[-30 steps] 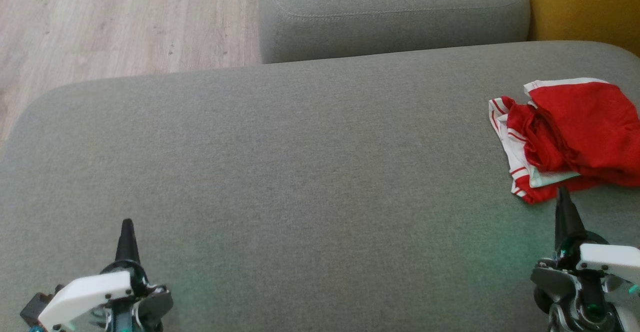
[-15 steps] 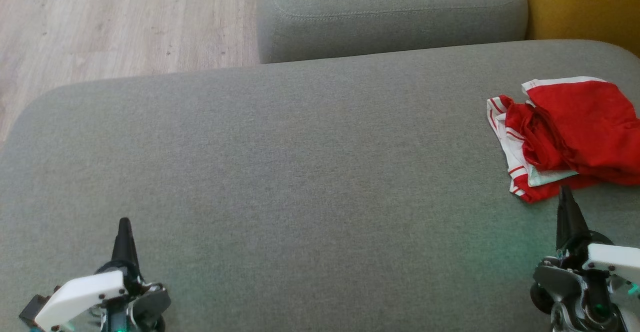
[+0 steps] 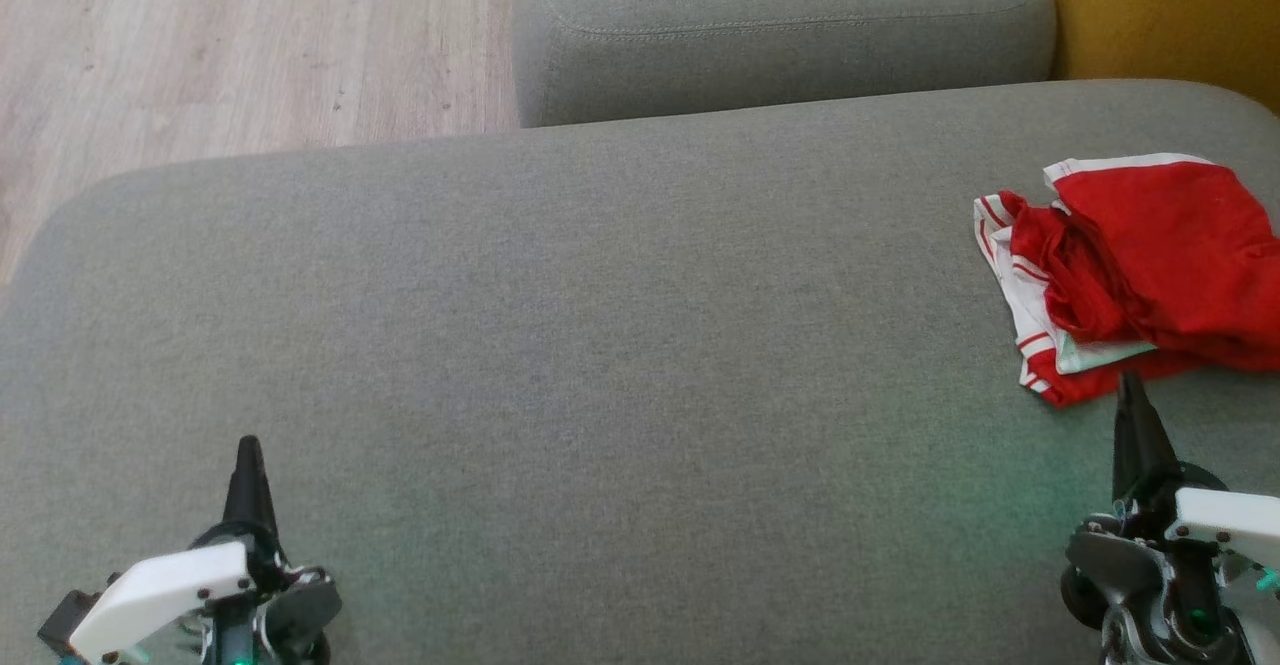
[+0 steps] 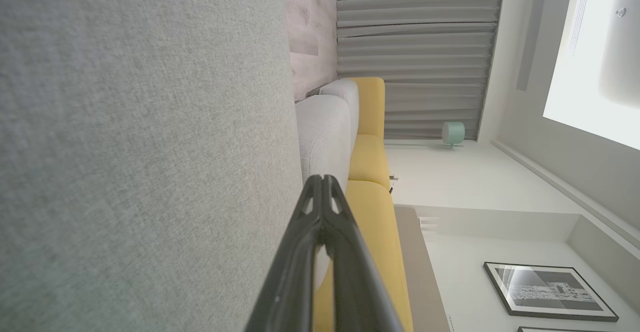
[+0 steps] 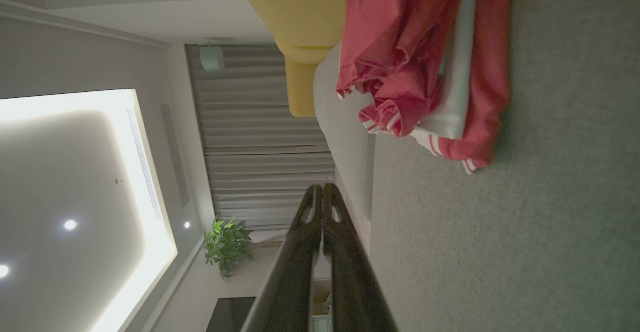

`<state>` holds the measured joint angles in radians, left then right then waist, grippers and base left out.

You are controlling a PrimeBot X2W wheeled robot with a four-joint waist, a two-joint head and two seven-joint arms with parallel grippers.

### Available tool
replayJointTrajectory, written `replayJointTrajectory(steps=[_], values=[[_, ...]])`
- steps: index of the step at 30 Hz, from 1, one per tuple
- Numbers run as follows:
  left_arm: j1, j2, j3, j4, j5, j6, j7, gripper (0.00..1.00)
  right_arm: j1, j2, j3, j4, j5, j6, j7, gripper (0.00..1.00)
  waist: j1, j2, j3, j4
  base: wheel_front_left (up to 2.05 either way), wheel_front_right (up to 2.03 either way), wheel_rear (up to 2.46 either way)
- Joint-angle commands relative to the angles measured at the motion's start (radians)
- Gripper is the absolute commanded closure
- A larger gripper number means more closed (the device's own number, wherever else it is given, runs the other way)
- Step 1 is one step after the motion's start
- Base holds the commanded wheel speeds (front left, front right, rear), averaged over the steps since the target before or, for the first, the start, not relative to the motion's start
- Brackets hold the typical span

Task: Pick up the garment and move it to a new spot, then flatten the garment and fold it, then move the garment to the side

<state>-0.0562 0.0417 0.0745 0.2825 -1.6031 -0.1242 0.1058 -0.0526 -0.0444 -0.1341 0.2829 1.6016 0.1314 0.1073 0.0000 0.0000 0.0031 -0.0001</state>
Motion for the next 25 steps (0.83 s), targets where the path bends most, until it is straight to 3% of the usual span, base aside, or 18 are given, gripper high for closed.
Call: replayJointTrajectory(steps=[1, 25], values=[[-0.052, 0.009, 0.039, -0.037, -0.006, -0.007, 0.007, 1.00, -0.055, -0.006, 0.020, -0.038, 0.007, -0.001, 0.006, 1.00, 0.0000, 0.0000, 0.000, 0.000, 0.00, 0.00, 0.00], [-0.052, 0.008, 0.039, -0.037, -0.006, -0.007, 0.007, 1.00, -0.055, -0.006, 0.020, -0.038, 0.007, -0.001, 0.006, 1.00, 0.0000, 0.0000, 0.000, 0.000, 0.00, 0.00, 0.00]])
